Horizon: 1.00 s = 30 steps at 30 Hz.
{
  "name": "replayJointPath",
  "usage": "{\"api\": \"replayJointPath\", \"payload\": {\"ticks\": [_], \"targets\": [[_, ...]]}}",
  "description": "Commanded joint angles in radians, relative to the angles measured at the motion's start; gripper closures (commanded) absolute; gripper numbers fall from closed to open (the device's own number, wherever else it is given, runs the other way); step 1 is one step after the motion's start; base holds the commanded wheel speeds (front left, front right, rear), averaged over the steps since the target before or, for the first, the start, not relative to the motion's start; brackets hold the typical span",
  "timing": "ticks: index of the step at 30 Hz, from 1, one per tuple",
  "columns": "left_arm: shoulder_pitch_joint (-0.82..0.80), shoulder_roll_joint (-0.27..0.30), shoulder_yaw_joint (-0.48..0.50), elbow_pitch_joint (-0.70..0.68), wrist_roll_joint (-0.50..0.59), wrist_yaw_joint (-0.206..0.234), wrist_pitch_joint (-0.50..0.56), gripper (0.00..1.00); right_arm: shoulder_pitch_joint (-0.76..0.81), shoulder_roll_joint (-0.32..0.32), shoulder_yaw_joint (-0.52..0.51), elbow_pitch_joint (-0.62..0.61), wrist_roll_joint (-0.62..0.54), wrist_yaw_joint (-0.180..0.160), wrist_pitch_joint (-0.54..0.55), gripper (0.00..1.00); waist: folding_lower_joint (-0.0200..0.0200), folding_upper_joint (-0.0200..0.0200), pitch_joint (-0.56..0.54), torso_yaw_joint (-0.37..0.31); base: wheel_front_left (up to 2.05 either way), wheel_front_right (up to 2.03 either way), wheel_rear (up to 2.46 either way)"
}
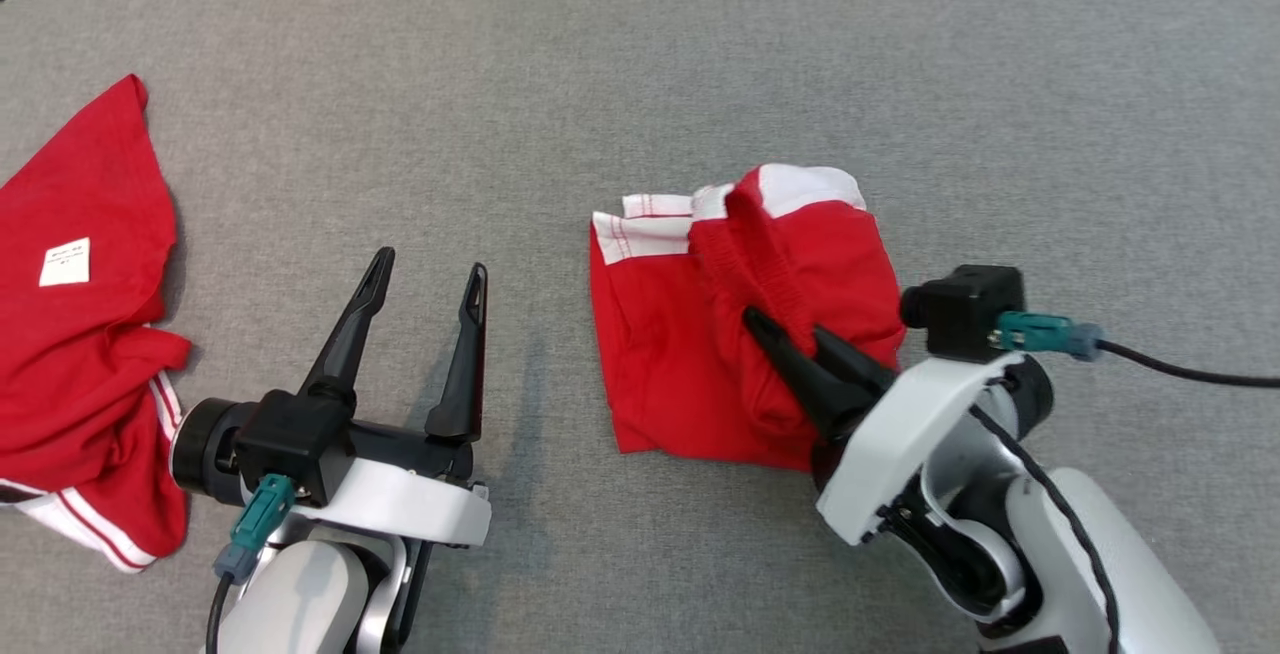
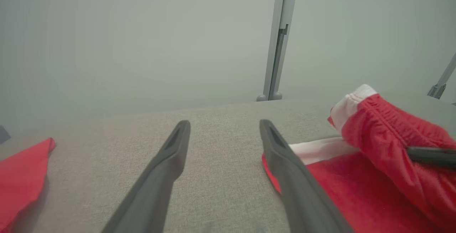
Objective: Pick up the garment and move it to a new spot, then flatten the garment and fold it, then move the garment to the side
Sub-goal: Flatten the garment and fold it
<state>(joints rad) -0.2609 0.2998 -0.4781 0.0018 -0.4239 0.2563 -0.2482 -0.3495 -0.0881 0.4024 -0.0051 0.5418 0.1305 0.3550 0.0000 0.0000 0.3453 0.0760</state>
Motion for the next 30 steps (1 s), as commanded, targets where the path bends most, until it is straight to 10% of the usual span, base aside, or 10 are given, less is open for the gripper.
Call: {"api": "replayJointPath", "payload": {"ticks": [1,9,11,30], "targets": [[-0.018,0.001,0.001,0.002,-0.001,-0.003,-0.004,0.00,-0.017,0.001,0.004,0.020,0.001,0.000,-0.010,1.00,0.0000,0.0000,0.009,0.011,0.00,0.00,0.00],[-0.038,-0.017,-0.005,0.017,0.003,-0.013,-0.010,0.00,-0.111,0.015,0.062,0.198,-0.003,0.000,-0.083,1.00,0.0000,0.0000,0.037,0.046,0.00,0.00,0.00],[-0.037,-0.019,-0.003,0.020,0.004,-0.014,-0.011,0.00,-0.118,0.019,0.089,0.213,0.010,0.000,-0.098,0.00,0.0000,0.0000,0.040,0.048,0.00,0.00,0.00],[-0.040,-0.027,0.002,0.030,0.012,-0.022,-0.016,0.00,-0.140,-0.057,0.316,0.135,-0.122,0.000,-0.305,0.00,0.0000,0.0000,0.046,0.019,0.00,0.00,0.00]]}}
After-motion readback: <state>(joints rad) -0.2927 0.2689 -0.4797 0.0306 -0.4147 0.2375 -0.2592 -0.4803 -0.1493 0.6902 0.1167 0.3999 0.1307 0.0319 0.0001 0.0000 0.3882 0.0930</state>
